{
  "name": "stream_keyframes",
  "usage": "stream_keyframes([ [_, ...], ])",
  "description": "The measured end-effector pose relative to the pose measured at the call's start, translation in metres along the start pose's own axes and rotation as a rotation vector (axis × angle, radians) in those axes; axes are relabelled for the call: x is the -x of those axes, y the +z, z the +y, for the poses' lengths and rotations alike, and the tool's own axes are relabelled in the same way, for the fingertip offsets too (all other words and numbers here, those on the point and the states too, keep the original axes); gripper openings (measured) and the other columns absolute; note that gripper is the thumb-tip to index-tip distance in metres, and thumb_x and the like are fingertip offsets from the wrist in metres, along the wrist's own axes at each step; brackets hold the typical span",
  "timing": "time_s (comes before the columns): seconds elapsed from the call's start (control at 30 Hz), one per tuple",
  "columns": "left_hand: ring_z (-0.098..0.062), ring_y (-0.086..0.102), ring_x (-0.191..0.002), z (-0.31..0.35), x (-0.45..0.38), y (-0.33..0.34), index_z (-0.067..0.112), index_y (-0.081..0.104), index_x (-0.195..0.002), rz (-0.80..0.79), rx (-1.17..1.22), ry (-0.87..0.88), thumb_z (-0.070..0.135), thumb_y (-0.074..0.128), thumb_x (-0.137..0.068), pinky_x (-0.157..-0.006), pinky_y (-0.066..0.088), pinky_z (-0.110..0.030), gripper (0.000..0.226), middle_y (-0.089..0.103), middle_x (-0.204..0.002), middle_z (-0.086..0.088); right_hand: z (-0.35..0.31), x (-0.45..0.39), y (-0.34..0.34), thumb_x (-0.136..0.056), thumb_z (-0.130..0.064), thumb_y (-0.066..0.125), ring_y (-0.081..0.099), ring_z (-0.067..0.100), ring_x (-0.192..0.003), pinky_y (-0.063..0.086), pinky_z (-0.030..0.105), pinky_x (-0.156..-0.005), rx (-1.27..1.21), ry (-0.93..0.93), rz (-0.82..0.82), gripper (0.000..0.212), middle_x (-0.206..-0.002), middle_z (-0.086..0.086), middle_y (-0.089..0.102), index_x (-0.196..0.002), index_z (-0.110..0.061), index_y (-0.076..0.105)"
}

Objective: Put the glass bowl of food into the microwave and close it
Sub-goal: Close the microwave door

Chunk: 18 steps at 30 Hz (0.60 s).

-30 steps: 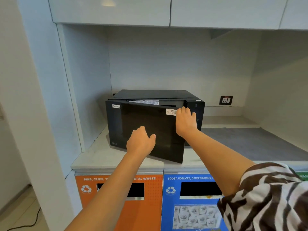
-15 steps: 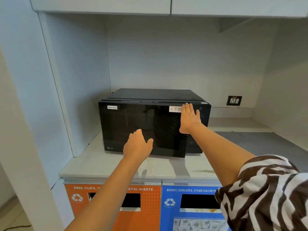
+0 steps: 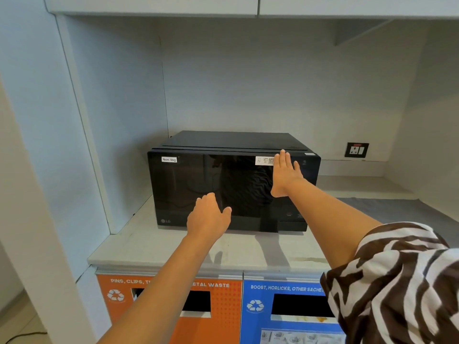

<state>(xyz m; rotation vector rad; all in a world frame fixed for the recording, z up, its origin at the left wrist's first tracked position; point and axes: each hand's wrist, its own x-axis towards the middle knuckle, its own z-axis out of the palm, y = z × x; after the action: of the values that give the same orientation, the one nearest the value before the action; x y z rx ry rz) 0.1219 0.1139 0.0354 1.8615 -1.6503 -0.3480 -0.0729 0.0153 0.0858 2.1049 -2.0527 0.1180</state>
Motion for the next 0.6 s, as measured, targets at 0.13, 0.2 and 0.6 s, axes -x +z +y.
stream_keyframes([
  [0.13, -0.031, 0.04, -0.133, 0.002, -0.002, 0.001, 0.018, 0.034, -0.139, 0.009, 0.011, -0.001, 0.044, 0.052, -0.089, -0.101, 0.041, -0.045, 0.059, 0.038, -0.148, -0.007, 0.003, -0.005, -0.002, -0.082, -0.018, 0.06, -0.015, 0.033, -0.145, 0.001, 0.048, -0.118, -0.013, -0.01, -0.012, 0.097, -0.157, 0.019, -0.016, -0.146, -0.001, -0.012],
  [0.2, -0.031, 0.04, -0.133, 0.002, -0.003, 0.001, 0.018, 0.034, -0.139, 0.011, 0.007, -0.002, 0.044, 0.052, -0.089, -0.101, 0.041, -0.045, 0.059, 0.038, -0.148, -0.007, 0.003, -0.005, 0.0, -0.081, -0.018, 0.061, -0.015, 0.033, -0.145, 0.002, 0.048, -0.118, -0.011, -0.018, -0.01, 0.099, -0.157, 0.019, -0.018, -0.146, 0.0, -0.013],
  [0.6, -0.031, 0.041, -0.131, 0.015, 0.001, 0.005, 0.015, 0.036, -0.137, 0.015, -0.001, 0.028, 0.041, 0.052, -0.09, -0.098, 0.043, -0.044, 0.056, 0.041, -0.145, -0.008, 0.002, -0.003, -0.001, -0.083, -0.021, 0.059, -0.015, 0.03, -0.146, 0.001, 0.05, -0.117, -0.122, 0.006, -0.012, 0.097, -0.158, 0.015, -0.016, -0.147, -0.003, -0.011],
])
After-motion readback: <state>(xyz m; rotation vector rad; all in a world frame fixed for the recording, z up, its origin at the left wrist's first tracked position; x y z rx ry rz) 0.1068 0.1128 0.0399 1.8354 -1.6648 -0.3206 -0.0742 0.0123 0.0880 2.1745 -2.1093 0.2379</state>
